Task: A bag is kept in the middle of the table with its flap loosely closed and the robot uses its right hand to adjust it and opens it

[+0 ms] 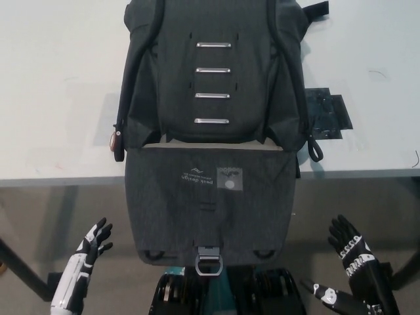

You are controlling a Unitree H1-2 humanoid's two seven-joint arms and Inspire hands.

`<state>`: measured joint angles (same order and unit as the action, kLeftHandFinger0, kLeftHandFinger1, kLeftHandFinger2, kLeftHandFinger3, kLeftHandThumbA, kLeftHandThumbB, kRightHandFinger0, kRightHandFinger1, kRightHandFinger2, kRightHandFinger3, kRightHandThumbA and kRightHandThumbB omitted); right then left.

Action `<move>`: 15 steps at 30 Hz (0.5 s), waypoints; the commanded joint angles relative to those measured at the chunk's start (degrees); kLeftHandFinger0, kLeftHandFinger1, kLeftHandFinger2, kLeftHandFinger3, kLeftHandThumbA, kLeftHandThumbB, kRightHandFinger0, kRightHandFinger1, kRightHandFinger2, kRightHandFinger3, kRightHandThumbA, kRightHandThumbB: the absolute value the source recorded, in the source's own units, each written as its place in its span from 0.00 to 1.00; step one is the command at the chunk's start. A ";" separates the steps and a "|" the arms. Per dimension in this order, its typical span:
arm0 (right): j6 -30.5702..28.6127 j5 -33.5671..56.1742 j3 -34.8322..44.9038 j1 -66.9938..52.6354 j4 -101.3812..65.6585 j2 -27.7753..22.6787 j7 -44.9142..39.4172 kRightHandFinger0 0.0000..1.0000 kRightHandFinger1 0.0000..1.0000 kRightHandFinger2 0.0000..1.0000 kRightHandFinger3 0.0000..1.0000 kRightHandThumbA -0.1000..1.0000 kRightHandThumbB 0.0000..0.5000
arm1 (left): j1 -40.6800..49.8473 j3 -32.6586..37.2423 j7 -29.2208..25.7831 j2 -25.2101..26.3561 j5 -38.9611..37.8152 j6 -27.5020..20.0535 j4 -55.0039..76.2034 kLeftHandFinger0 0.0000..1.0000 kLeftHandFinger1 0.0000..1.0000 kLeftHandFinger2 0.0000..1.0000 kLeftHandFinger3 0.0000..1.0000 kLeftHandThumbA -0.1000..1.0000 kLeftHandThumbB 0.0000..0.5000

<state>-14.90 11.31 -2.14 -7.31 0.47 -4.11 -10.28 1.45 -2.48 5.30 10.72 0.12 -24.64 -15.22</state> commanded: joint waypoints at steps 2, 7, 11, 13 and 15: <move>-3.17 0.96 0.22 0.74 -0.21 -0.09 -1.25 1.00 1.00 1.00 1.00 1.00 0.59 | -0.02 -0.84 1.63 -0.30 -4.31 -2.29 1.53 1.00 1.00 1.00 1.00 1.00 1.00; -3.48 0.77 0.10 0.51 0.22 -0.06 -1.39 1.00 1.00 1.00 1.00 1.00 0.58 | 0.48 -0.71 2.26 -0.22 -5.77 -1.99 1.13 1.00 1.00 1.00 1.00 1.00 1.00; -3.88 0.57 0.35 0.41 0.91 0.14 -1.13 1.00 1.00 1.00 1.00 1.00 0.58 | 1.16 -0.62 3.46 -0.32 -8.52 0.78 2.01 1.00 1.00 1.00 1.00 1.00 1.00; -3.33 0.00 0.27 -0.33 0.40 0.08 -0.87 1.00 1.00 1.00 1.00 1.00 0.60 | 1.93 -0.58 4.10 -0.32 -9.92 1.32 2.58 1.00 1.00 1.00 1.00 1.00 1.00; -3.24 -0.26 0.24 -0.24 0.45 0.20 -0.70 1.00 1.00 1.00 1.00 1.00 0.62 | 1.91 -0.71 4.39 -0.32 -10.67 1.69 2.69 1.00 1.00 1.00 1.00 1.00 1.00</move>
